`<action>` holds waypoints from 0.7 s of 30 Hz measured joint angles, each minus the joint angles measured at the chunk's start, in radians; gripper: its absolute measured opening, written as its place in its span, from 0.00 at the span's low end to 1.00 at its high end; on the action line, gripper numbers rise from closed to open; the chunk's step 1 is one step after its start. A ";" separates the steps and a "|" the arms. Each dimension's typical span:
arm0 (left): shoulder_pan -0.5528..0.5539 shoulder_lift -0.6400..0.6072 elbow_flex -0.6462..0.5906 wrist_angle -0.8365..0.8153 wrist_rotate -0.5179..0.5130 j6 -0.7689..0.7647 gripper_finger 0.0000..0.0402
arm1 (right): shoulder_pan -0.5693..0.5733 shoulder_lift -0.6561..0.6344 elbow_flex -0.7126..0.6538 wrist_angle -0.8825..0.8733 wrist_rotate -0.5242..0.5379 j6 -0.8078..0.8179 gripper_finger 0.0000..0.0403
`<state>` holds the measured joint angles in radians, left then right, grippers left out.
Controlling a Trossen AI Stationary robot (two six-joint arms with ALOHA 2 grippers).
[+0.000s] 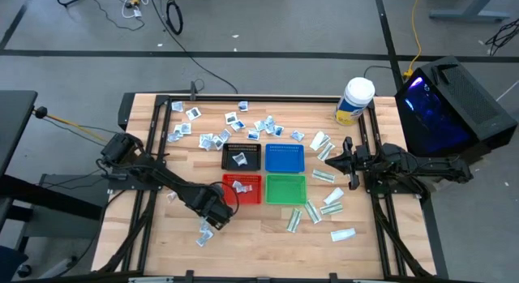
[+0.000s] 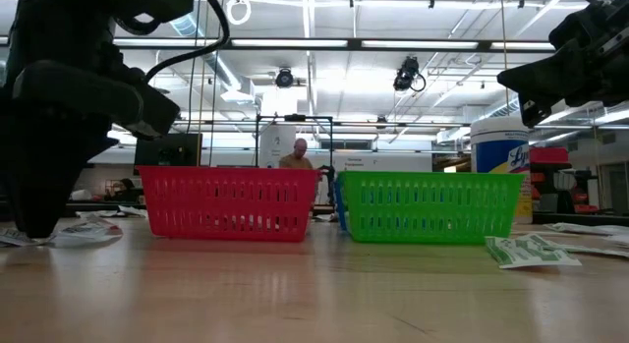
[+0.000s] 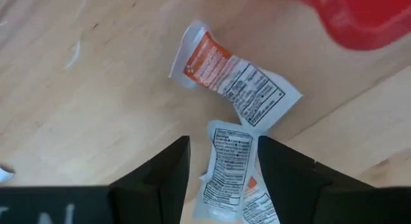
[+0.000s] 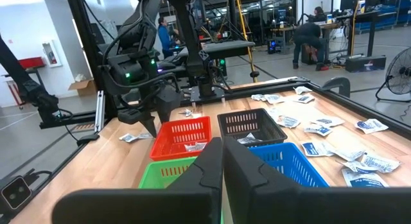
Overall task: Pick & Place First Aid Supplies
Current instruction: Put the orange ointment pack into the orange bin
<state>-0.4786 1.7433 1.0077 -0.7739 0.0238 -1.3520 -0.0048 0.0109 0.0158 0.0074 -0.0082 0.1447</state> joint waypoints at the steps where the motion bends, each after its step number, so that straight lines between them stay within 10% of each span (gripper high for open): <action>1: 0.000 -0.009 0.000 -0.002 -0.001 0.003 0.48 | 0.000 0.000 0.000 0.000 0.000 0.000 0.04; 21: 0.003 -0.029 0.001 0.021 0.002 0.041 0.48 | 0.000 0.000 0.000 0.000 0.000 0.000 0.04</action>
<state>-0.4751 1.7138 1.0088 -0.7525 0.0258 -1.3106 -0.0048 0.0111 0.0158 0.0078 -0.0085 0.1445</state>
